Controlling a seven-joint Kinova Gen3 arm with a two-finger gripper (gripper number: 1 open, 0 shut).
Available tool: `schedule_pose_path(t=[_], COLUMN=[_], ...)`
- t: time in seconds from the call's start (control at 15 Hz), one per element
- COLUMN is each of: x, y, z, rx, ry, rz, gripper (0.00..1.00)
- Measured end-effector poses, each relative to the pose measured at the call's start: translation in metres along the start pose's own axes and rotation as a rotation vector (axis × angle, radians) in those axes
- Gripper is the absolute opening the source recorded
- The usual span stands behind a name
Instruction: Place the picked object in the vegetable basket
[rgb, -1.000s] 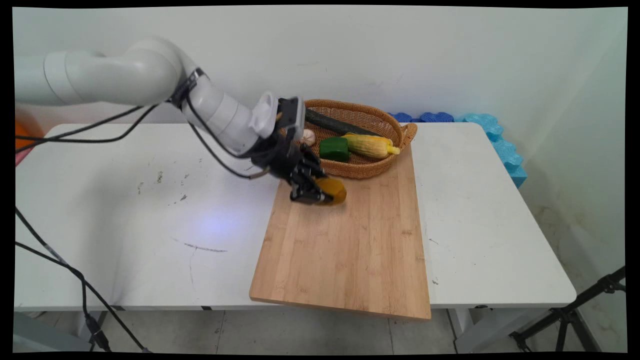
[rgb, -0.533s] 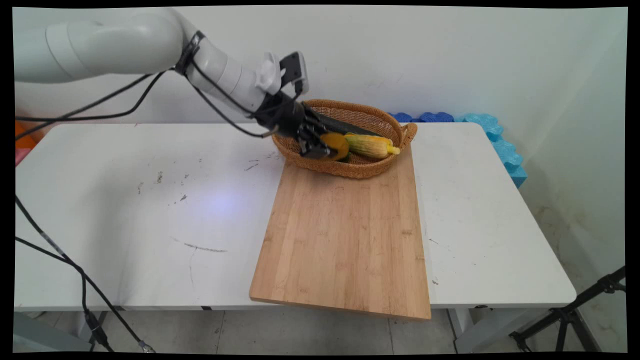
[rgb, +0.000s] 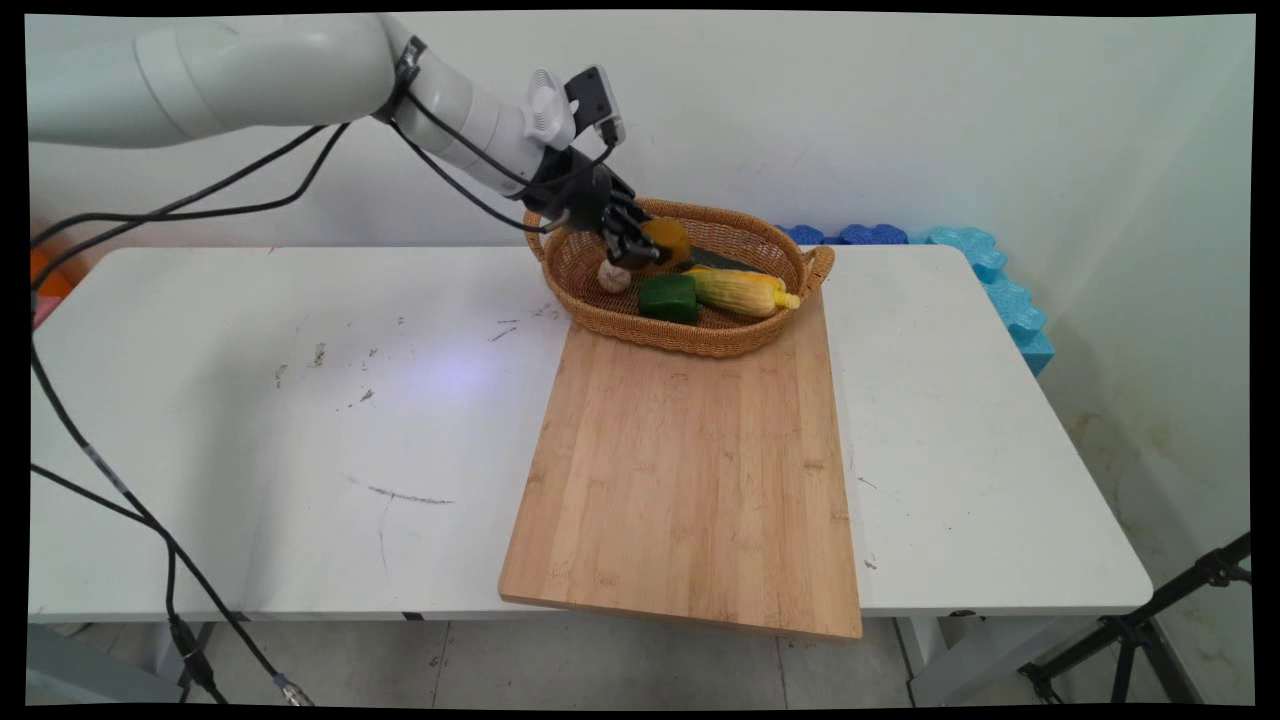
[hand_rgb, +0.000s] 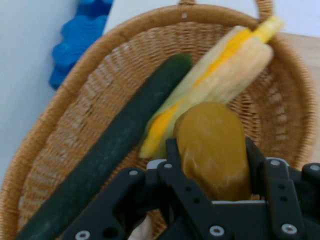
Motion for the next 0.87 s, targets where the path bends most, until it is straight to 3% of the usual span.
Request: schedule_pose_path(t=[0.53,0.6,0.87], x=[-0.004,-0.005,-0.008], y=[-0.022,-0.024,-0.028], z=[0.029,0.032,0.038], rx=[0.048,0.052,0.06], ry=[-0.007,-0.008,-0.011], rz=[-0.042,-0.047,-0.058], gripper=[0.0,1.0,1.0])
